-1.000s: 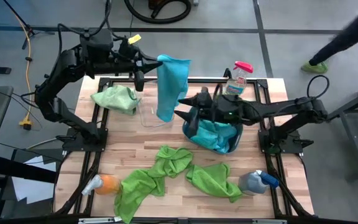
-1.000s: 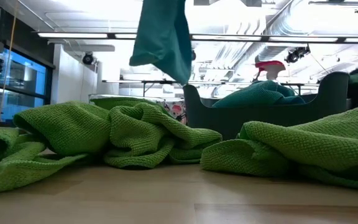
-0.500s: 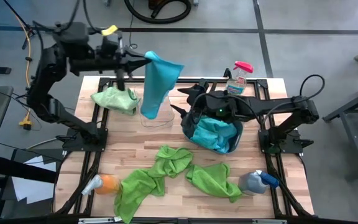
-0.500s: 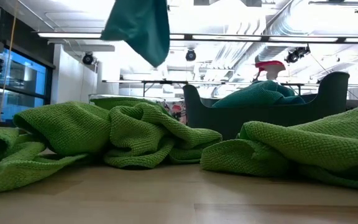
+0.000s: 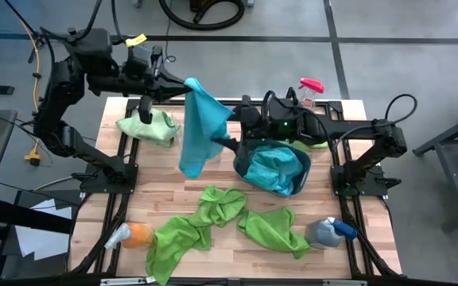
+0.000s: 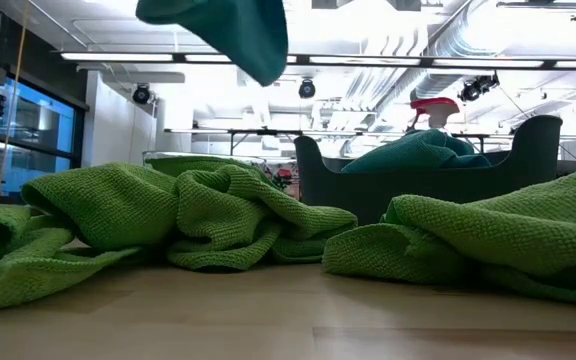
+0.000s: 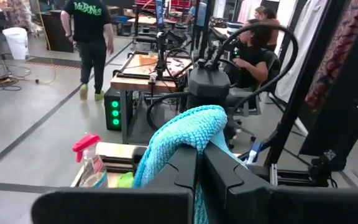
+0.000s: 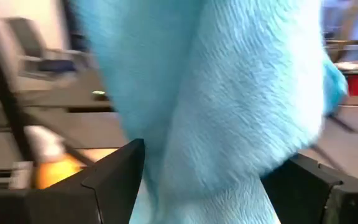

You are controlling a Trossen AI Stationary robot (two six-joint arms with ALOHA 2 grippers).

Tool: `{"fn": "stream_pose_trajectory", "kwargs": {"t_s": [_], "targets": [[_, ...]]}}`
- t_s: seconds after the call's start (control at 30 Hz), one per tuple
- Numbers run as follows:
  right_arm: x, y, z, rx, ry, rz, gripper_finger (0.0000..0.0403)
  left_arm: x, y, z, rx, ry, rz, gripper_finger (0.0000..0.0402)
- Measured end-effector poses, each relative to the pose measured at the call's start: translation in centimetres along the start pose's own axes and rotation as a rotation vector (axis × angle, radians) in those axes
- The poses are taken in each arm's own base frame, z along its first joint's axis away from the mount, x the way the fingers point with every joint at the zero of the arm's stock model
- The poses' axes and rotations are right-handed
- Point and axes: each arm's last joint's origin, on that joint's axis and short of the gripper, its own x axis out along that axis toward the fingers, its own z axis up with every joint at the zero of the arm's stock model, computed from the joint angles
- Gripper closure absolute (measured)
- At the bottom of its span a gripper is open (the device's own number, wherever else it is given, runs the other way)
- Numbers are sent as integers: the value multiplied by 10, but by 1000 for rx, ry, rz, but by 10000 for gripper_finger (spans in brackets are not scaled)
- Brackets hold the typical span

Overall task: Sort microfiber towel by color & place in baskets
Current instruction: Put the blue towel into the blue bin

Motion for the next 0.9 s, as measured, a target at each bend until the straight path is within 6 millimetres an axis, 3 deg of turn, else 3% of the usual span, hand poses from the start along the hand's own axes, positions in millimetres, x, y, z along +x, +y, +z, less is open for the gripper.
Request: {"fn": "stream_pose_trajectory", "kwargs": {"t_s": [0.33, 0.67, 0.9], "targets": [[9, 8, 1, 33, -67, 152, 104, 23, 6, 1, 17, -32, -1, 401], [10, 1, 2, 18, -91, -77, 104, 49, 3, -1, -12, -49, -46, 401], [10, -1, 6, -3, -126, -161, 104, 52, -7, 9, 17, -154, -91, 401]]}}
